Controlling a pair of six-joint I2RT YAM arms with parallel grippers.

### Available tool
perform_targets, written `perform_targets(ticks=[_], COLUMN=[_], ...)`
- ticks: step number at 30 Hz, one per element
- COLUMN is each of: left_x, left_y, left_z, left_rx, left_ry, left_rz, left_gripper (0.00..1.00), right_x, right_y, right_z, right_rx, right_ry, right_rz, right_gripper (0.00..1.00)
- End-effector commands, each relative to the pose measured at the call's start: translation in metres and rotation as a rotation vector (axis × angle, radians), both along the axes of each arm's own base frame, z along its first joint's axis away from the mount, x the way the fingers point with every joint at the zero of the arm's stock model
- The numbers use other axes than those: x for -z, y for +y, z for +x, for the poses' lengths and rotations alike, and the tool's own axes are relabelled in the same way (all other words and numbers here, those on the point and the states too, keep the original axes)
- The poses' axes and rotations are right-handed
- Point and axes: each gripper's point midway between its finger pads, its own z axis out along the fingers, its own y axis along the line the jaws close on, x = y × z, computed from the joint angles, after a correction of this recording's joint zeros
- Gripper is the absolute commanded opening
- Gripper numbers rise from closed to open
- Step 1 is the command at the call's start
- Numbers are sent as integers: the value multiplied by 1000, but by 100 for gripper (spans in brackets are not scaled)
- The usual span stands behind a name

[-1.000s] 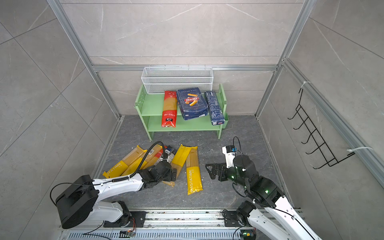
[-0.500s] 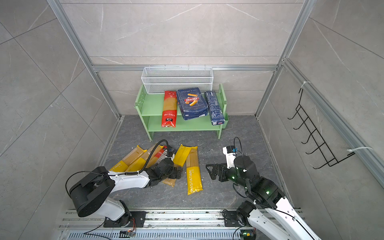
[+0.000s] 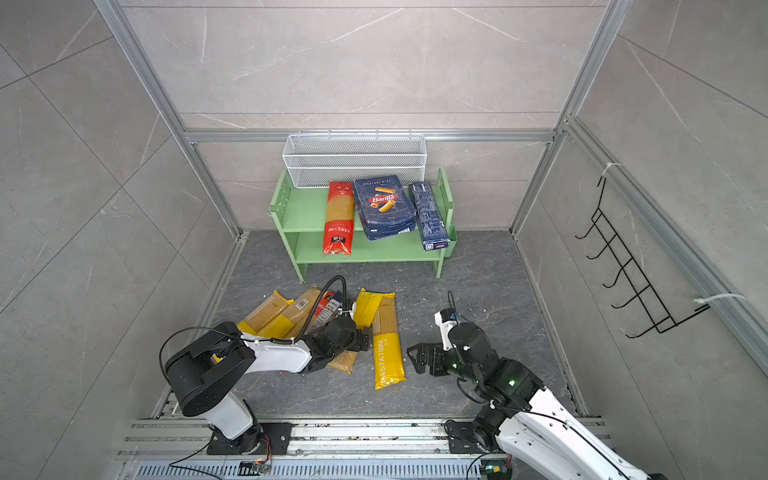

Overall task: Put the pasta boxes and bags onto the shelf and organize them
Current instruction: 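Grasp a yellow spaghetti bag with the left gripper while the right approaches PASTATIME bag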

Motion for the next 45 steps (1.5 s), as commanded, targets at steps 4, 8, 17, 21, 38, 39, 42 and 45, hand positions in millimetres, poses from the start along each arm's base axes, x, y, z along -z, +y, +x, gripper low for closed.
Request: perform_targets(ticks=[4,8,17,21,38,39,42,45], left_x=[82,89,95,88,-32,-39,-58,-78], left_y=[39,43,51,53,68,71,81,91], left_z=[-67,-75,-81,-86,-82,-82,-84,-87], left_rx=[25,17,12,17,-3,-8,-21,-30], left_ry=[311,328,357,346,75,59,25,-7], left_rz=[139,128,160,153,145,137,118,98], left_gripper=[80,65,34,9,0,0,0,0], right_x=[28,40,37,30,13,11,9,7], right_y=[12,20,34,32,37,37,39,42], right_z=[4,11,19,19,26,26,27,29], right_rx=[16,10,0,2,-9,-10,-16,-23], right_ry=[-4,1,-18,-31,-74,-78,-85,-87], right_rz=[-103,-165,-174,-171,-174,-173,-173,-177], right_gripper=[100,100,100,100,100,100,100,100])
